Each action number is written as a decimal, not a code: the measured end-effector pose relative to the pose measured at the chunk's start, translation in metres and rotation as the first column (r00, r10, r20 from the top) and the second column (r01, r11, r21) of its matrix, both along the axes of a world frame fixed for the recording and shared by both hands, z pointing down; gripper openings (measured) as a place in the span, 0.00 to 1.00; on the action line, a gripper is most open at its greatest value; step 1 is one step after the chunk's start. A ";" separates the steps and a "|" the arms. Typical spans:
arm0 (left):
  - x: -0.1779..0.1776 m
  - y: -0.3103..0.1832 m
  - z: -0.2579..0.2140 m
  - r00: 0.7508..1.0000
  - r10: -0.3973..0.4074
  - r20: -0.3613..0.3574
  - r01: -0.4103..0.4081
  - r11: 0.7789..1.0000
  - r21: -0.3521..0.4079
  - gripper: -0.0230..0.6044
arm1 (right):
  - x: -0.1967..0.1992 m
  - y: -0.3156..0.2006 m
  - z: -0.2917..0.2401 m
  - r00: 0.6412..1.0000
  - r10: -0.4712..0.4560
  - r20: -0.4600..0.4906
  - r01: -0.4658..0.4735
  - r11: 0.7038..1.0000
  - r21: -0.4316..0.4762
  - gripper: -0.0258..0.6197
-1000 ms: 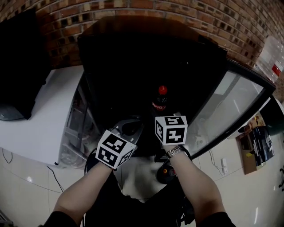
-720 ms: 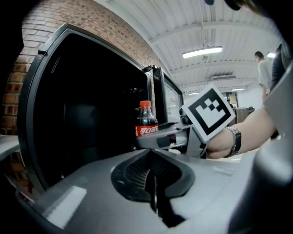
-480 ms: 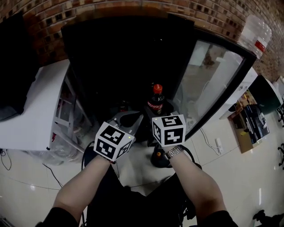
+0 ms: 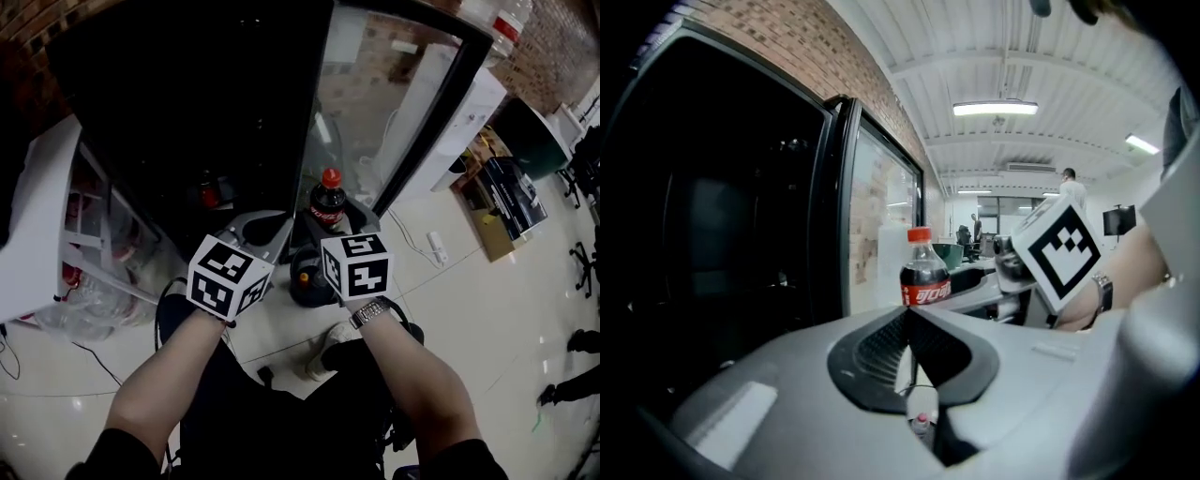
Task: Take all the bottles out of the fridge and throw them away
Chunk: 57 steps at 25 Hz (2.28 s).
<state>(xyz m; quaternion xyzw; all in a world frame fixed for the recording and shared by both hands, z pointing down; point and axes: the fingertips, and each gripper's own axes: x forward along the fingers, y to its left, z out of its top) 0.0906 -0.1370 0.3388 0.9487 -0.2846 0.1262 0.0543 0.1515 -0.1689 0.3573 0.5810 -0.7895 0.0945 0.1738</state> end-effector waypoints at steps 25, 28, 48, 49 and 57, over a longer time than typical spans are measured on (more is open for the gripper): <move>0.046 0.061 0.165 0.987 0.091 0.133 -0.053 0.963 -0.266 0.04 | 0.080 0.046 0.230 0.986 0.145 0.077 -0.110 0.931 -0.348 0.51; 0.046 0.059 0.181 0.986 0.091 0.138 -0.048 0.956 -0.290 0.04 | 0.082 0.047 0.257 0.985 0.157 0.072 -0.117 0.914 -0.388 0.51; 0.039 0.047 0.188 0.988 0.071 0.140 -0.025 0.953 -0.301 0.04 | 0.082 0.037 0.257 0.982 0.167 0.090 -0.123 0.923 -0.365 0.51; 0.037 0.046 0.185 0.988 0.066 0.140 -0.021 0.955 -0.297 0.04 | 0.078 0.037 0.254 0.983 0.161 0.092 -0.117 0.925 -0.361 0.51; 0.008 0.039 0.159 0.991 0.005 0.134 0.030 0.966 -0.257 0.04 | 0.038 0.026 0.215 0.991 0.082 0.103 -0.047 0.951 -0.306 0.50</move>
